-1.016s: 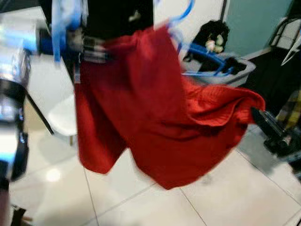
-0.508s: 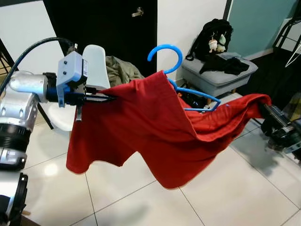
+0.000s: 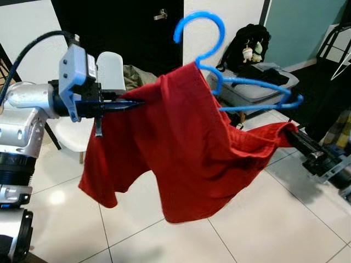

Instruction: Hang hanger

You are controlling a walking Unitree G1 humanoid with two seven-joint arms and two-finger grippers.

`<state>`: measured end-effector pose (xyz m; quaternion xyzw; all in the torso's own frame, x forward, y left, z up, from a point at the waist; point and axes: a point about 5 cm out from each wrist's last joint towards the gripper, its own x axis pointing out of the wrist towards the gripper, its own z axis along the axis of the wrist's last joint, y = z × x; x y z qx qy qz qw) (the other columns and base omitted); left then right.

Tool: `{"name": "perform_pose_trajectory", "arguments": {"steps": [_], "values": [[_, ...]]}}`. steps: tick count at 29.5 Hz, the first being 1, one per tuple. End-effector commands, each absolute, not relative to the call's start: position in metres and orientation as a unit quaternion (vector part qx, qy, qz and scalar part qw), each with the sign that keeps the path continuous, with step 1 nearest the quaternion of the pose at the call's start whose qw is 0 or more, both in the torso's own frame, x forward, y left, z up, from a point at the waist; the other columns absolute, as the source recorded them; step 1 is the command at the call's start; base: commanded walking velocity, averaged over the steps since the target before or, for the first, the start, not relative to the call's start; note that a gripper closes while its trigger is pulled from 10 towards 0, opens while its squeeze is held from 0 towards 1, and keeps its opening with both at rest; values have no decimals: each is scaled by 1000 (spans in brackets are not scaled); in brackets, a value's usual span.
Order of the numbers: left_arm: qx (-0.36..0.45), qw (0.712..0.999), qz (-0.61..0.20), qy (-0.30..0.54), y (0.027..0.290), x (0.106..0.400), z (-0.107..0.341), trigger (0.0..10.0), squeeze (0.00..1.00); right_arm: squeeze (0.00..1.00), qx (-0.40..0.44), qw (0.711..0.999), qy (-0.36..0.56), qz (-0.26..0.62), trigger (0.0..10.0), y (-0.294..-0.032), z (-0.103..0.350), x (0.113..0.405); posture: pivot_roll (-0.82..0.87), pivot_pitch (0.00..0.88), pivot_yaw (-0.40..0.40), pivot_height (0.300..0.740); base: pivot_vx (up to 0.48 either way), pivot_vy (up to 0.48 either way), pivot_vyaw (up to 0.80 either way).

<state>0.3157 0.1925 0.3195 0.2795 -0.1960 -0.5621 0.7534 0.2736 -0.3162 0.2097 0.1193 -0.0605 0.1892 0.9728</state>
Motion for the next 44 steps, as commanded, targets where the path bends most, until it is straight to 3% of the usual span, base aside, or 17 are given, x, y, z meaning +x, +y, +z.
{"name": "perform_pose_trajectory", "arguments": {"steps": [1,17,31,39,43,44], "values": [[302,752,-557,-180,199,313,318,10000,0,0,115,979,-69,155,0,-328,213,274,-12,58,23,740,0,0,0],[373,750,-531,-125,205,315,297,10000,0,0,112,976,-96,161,0,-333,228,270,-18,62,23,740,0,0,0],[407,749,-510,-113,201,319,287,10000,0,0,77,972,-110,192,0,-301,263,286,-20,64,24,740,0,0,0],[367,803,-451,-135,182,330,275,10000,0,0,76,958,-38,274,0,-229,260,305,-21,63,22,740,0,0,0],[353,811,-445,-142,177,331,274,10000,0,0,79,955,-24,284,0,-218,256,307,-20,63,21,740,0,0,0],[331,819,-442,-153,167,330,271,10000,0,0,74,953,-6,293,0,-206,249,310,-12,62,17,740,0,0,0]]}}
